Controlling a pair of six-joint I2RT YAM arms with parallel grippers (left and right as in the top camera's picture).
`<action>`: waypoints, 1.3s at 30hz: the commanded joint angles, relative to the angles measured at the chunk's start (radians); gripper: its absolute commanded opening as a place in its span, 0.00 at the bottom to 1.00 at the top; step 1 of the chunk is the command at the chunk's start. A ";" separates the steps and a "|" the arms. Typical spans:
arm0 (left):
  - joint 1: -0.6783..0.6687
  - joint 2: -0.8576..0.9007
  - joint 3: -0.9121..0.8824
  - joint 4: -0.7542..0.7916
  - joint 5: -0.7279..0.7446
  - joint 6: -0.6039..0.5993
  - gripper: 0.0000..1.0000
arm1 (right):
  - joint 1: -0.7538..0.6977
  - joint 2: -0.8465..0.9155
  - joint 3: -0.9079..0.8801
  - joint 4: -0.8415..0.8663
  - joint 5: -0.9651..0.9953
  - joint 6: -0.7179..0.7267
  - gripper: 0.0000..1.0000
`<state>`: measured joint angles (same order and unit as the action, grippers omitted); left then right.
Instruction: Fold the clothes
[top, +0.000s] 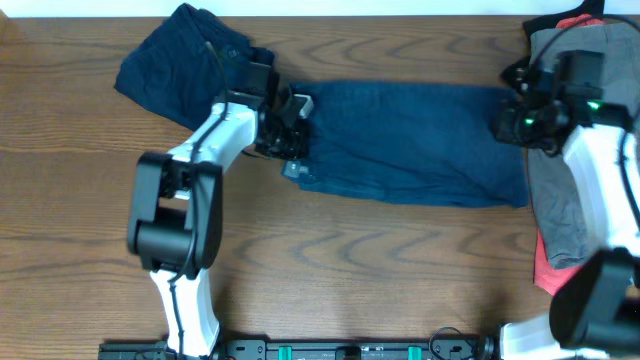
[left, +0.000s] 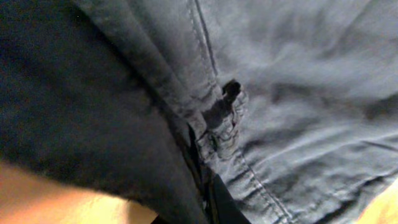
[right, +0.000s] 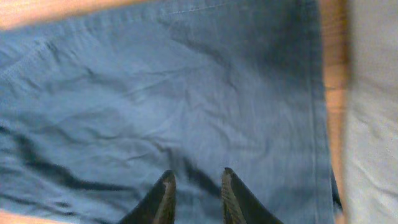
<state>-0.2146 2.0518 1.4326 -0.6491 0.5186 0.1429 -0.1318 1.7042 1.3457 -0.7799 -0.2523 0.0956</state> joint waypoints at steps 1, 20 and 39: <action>0.039 -0.138 0.010 -0.063 -0.072 0.000 0.06 | 0.032 0.084 -0.006 0.034 -0.053 0.005 0.14; 0.080 -0.355 0.012 -0.211 -0.157 0.047 0.06 | 0.071 0.391 -0.006 0.198 -0.254 -0.043 0.01; -0.156 -0.355 0.019 0.026 0.002 -0.135 0.06 | 0.097 0.435 -0.007 0.153 -0.214 0.016 0.01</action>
<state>-0.3191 1.7203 1.4330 -0.6525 0.4866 0.0635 -0.0612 2.1010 1.3460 -0.6109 -0.5049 0.0986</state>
